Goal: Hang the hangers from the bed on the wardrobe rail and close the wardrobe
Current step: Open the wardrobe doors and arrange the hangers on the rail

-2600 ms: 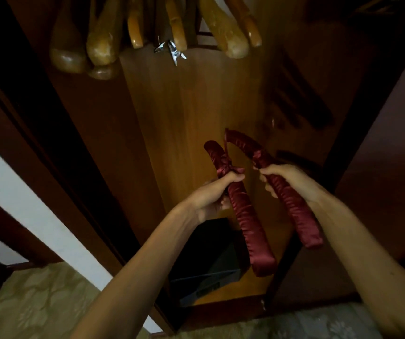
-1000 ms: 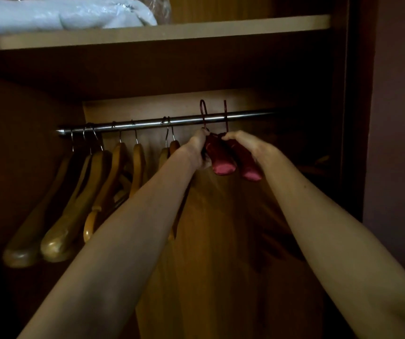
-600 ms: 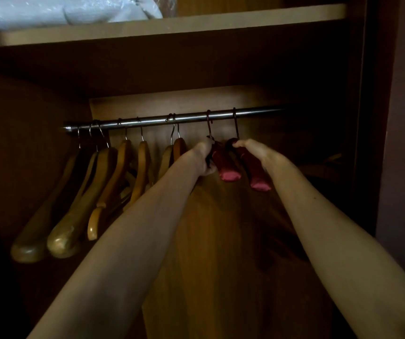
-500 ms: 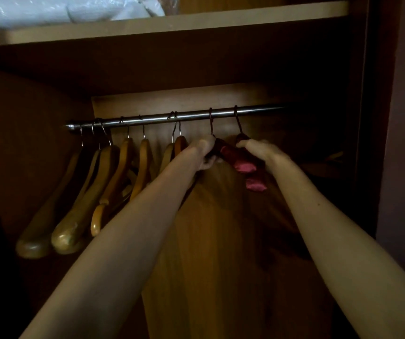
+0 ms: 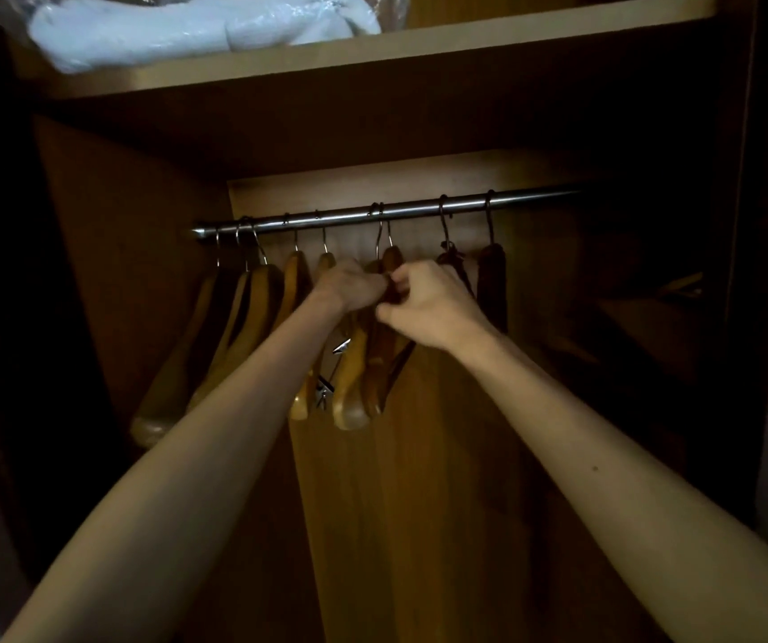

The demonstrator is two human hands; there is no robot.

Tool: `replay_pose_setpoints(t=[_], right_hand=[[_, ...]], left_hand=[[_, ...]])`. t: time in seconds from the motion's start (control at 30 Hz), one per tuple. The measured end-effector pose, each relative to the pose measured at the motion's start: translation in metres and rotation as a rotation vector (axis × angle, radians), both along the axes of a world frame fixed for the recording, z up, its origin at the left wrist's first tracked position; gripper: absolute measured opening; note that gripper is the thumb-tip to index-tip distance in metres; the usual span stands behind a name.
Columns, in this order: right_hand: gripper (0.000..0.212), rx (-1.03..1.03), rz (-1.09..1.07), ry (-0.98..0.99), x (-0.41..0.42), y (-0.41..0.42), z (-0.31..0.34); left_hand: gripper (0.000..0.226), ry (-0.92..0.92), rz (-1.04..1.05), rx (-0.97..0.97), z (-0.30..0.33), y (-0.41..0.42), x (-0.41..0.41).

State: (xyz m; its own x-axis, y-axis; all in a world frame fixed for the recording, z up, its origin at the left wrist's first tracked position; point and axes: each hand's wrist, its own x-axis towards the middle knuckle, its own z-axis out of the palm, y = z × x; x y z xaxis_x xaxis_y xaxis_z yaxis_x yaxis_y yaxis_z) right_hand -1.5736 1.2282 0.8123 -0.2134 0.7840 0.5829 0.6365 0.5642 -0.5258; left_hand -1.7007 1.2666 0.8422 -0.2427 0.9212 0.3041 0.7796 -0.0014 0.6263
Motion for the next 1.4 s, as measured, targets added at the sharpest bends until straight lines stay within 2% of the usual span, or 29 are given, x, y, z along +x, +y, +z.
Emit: replay_pose_setpoints(t=[0.07, 0.13, 0.23, 0.3, 0.37, 0.5, 0.67, 0.7, 0.8, 0.9, 0.97, 1.07, 1.2, 1.4], right_hand=[[0.042, -0.051, -0.051, -0.063, -0.012, 0.002, -0.013], [0.052, -0.158, -0.059, -0.076, -0.022, 0.006, -0.023], [0.093, -0.248, -0.115, -0.082, -0.031, 0.013, -0.037], [0.108, -0.247, -0.162, -0.065, -0.035, 0.017, -0.042], [0.114, -0.243, -0.189, -0.065, -0.035, 0.019, -0.044], [0.104, -0.218, -0.198, -0.003, -0.034, 0.021, -0.047], [0.059, -0.301, -0.138, 0.019, -0.025, 0.019, -0.020], [0.056, -0.315, -0.129, 0.012, -0.024, 0.017, -0.011], [0.069, -0.321, -0.128, -0.026, -0.020, 0.022, 0.009], [0.057, -0.347, -0.106, -0.025, -0.012, 0.027, 0.009], [0.052, -0.359, -0.105, -0.012, -0.005, 0.033, -0.003], [0.058, -0.357, -0.055, 0.020, 0.001, 0.045, -0.027], [0.045, -0.440, -0.009, 0.002, 0.007, 0.050, -0.050], [0.068, -0.405, 0.068, 0.004, 0.024, 0.032, -0.121]], left_hand=[[0.044, -0.178, -0.050, -0.030, -0.008, -0.003, 0.002], [0.045, -0.397, -0.093, -0.079, -0.014, -0.002, 0.000], [0.027, -0.661, -0.153, -0.164, -0.024, 0.001, -0.009], [0.030, -0.745, -0.209, -0.237, -0.030, 0.005, -0.010], [0.034, -0.764, -0.274, -0.277, -0.032, 0.004, -0.006], [0.029, -0.872, -0.319, -0.243, -0.036, 0.005, -0.002], [0.023, -0.895, -0.247, -0.171, -0.027, 0.009, 0.003], [0.026, -0.891, -0.227, -0.180, -0.022, 0.014, 0.004], [0.032, -0.902, -0.189, -0.192, -0.015, 0.037, 0.005], [0.024, -0.910, -0.206, -0.195, -0.014, 0.030, 0.013], [0.026, -0.913, -0.219, -0.224, -0.021, 0.029, 0.019], [0.032, -0.873, -0.247, -0.265, -0.037, 0.036, 0.025], [0.036, -0.868, -0.225, -0.323, -0.064, 0.036, 0.030], [0.022, -1.078, -0.342, -0.295, -0.148, 0.041, 0.023]])
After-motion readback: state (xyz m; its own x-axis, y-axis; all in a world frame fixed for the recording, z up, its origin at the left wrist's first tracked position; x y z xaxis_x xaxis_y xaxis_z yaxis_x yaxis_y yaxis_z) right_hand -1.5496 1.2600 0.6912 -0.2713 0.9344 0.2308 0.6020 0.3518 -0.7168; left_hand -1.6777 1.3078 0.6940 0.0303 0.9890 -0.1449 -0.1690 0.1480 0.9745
